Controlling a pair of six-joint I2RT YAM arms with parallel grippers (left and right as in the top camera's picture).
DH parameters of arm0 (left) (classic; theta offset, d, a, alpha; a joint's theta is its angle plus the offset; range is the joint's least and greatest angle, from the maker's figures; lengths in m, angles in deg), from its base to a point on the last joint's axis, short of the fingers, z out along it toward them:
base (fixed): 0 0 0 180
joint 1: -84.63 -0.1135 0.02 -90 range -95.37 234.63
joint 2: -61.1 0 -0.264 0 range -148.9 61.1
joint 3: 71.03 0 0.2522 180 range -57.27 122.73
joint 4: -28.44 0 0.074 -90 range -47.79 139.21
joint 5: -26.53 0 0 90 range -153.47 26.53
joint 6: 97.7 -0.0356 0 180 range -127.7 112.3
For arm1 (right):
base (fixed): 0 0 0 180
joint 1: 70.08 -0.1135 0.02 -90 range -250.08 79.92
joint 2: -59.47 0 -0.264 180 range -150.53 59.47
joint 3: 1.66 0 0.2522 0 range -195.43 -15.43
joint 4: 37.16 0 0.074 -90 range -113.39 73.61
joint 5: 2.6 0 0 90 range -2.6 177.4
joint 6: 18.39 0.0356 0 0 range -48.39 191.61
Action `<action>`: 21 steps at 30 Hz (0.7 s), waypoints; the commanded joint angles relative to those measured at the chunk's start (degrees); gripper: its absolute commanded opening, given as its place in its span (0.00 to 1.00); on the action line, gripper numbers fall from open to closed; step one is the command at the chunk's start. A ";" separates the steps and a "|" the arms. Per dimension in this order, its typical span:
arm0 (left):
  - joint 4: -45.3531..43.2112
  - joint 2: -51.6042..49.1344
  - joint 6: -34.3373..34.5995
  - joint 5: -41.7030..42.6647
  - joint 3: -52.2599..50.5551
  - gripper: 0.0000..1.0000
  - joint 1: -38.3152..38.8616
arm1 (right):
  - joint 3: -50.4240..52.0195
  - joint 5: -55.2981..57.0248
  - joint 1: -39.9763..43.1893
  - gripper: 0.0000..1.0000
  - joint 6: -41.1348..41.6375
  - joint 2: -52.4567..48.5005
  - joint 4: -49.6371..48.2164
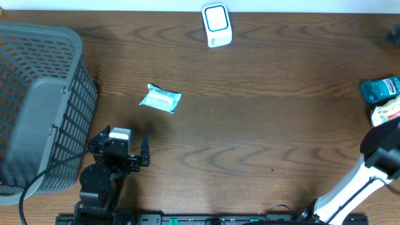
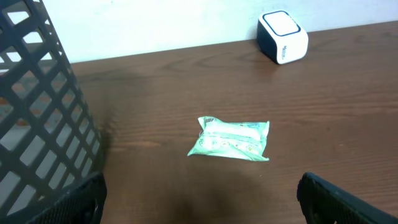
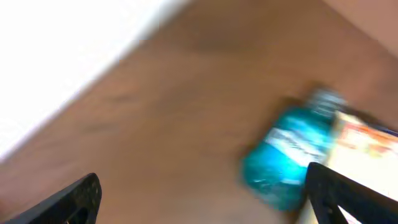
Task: Scan the item barcode
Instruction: 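Move the right gripper over the light-blue wipes pack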
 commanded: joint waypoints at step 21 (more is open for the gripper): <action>-0.02 0.11 0.04 0.07 -0.07 0.98 -0.02 | 22.45 -24.94 -49.88 0.99 24.85 -5.51 -6.91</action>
